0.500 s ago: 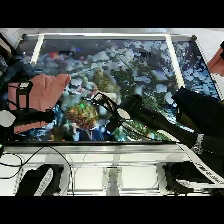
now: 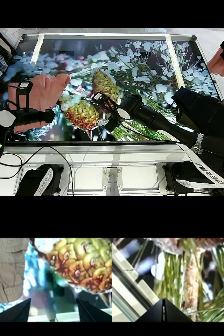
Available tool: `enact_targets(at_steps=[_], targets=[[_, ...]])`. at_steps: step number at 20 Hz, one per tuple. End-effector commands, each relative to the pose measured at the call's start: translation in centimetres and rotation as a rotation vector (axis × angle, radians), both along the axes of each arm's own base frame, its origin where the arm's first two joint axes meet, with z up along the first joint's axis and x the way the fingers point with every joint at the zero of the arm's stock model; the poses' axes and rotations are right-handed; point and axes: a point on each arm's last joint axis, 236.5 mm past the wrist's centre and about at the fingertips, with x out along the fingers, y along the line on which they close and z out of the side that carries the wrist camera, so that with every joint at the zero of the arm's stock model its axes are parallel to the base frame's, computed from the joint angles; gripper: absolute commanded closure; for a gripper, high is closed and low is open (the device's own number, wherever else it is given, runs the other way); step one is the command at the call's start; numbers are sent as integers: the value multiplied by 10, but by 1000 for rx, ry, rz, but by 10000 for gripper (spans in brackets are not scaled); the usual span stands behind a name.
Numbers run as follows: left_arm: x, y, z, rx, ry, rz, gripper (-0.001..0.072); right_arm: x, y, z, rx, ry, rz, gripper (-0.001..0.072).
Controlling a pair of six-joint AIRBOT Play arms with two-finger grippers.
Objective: Fold the clothes and pants, and hang the long-sleeved shirts on hangers.
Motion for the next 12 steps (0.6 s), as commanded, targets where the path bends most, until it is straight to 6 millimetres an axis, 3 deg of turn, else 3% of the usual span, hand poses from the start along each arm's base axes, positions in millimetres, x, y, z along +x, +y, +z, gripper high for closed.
enact_targets(at_steps=[1, 4, 8, 10, 12], targets=[[0, 0, 0, 0, 0, 1, 78, 6, 18, 6, 81, -26, -6, 697], [0, 0, 0, 0, 0, 1, 77, 11, 34, 13, 156, -45, -15, 697], [0, 0, 0, 0, 0, 1, 78, 9, 37, 14, 170, -37, -19, 697], [0, 1, 0, 2, 1, 1, 115, 10, 37, 14, 171, -38, -19, 697], [-1, 8, -1, 39, 5, 2, 502, 10, 37, 14, 171, -38, -19, 697]])
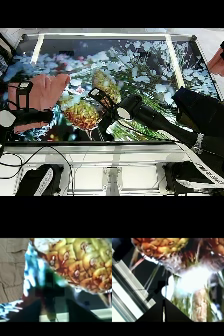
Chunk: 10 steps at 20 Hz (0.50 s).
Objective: Fold the clothes and pants, and hang the long-sleeved shirts on hangers.
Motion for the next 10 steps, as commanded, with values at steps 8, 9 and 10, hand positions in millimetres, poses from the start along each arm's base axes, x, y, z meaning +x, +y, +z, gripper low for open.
enact_targets(at_steps=[8, 9, 10], targets=[[1, 50, 2, 191, -7, 78, 236, 0, 2, 1, 10, -1, -1, 697], [2, 70, 5, 239, -18, 138, 164, 0, 2, 1, 10, -1, -1, 697], [1, 92, 7, 280, -21, 196, 139, 0, 2, 1, 10, -1, -1, 697]])
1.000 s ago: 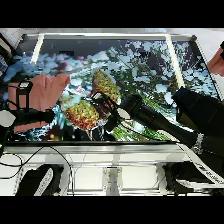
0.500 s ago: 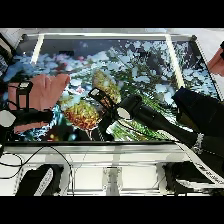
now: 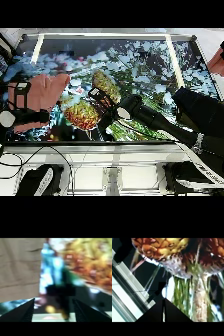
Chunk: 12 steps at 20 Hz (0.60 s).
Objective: Fold the clothes and pants, and hang the long-sleeved shirts on hangers.
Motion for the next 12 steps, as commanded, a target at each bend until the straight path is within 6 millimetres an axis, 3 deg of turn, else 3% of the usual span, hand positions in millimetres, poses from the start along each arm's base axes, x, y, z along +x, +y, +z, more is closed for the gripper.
enact_targets(at_steps=[1, 5, 8, 12], targets=[[-3, 65, 6, 147, -14, 164, 139, 0, 0, 0, -1, 0, 1, 697], [-35, 140, -28, 104, 90, 440, 138, 0, 0, 0, -1, 0, 1, 697], [-44, 166, -60, -1, 117, 583, 139, -1, 0, 0, -2, 2, 1, 697], [-57, 186, -98, -111, 163, 713, 138, -1, -1, -1, -4, 3, 1, 698]])
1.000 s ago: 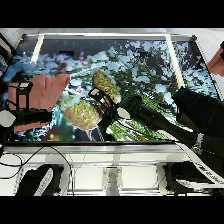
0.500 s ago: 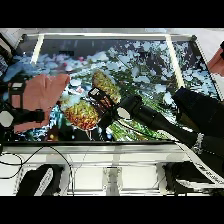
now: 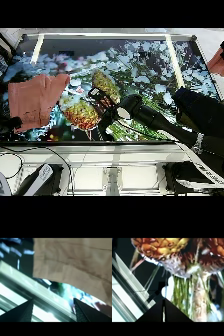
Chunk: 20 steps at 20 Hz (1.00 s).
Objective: Fold the clothes and pants, and hang the long-sleeved shirts on hangers.
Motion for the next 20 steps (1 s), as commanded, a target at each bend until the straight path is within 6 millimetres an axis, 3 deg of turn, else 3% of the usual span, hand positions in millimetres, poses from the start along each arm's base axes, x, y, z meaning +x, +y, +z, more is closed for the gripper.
enact_targets(at_steps=[1, 8, 15, 17, 18, 19, 20], targets=[[-8, 21, -30, -75, -14, 122, 138, -1, 0, 0, -2, 2, 1, 697], [28, 42, -37, -28, -149, 137, 138, -2, -2, -2, -10, 11, 1, 697], [31, 45, -79, -66, -105, 142, 139, -7, 1, -1, 6, 33, -2, 697], [31, 46, -81, -66, -103, 139, 145, -8, 2, -1, 10, 36, -2, 697], [31, 45, -81, -65, -100, 134, 173, -8, 2, -1, 10, 36, -2, 697], [30, 45, -81, -68, -98, 135, 257, -8, 2, -1, 9, 36, -2, 697], [29, 44, -81, -72, -94, 135, 450, -8, 2, -1, 10, 36, -2, 697]])
